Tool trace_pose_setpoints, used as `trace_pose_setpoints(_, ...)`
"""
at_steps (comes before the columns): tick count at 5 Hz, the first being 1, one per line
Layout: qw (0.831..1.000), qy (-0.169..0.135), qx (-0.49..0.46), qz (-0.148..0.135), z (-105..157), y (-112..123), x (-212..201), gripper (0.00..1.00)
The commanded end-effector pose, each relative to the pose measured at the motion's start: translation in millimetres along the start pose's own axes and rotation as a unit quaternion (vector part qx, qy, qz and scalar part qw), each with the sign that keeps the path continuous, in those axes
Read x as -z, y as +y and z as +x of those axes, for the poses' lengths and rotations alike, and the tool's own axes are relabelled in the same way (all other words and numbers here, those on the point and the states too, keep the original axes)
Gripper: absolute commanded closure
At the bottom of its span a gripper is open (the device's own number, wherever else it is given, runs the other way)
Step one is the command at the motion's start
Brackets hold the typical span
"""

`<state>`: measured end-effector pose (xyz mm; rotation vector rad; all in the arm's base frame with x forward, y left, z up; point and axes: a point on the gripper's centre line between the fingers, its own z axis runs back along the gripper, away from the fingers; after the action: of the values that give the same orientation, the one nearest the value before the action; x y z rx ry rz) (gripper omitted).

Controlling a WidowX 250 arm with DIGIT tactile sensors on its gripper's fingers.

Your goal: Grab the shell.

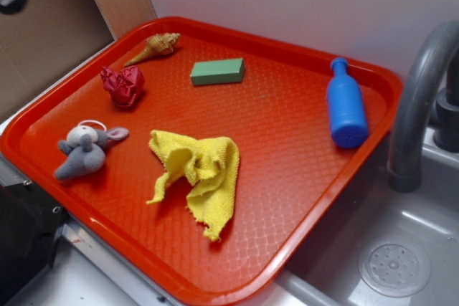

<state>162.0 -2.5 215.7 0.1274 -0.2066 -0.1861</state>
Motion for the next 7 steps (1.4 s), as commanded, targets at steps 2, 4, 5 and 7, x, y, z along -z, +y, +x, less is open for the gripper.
trace_pose_setpoints(2,0.991,0.015,0.099,0.09,45.4,81.9,67.9,0.0)
trace_pose_setpoints(4,0.987,0.048,0.113,0.106,67.9,111.8,130.2,0.0)
trace_pose_setpoints(5,0.988,0.043,0.102,0.109,87.2,117.5,165.3,0.0)
trace_pose_setpoints(7,0.991,0.032,0.099,0.078,111.9,111.6,210.7,0.0)
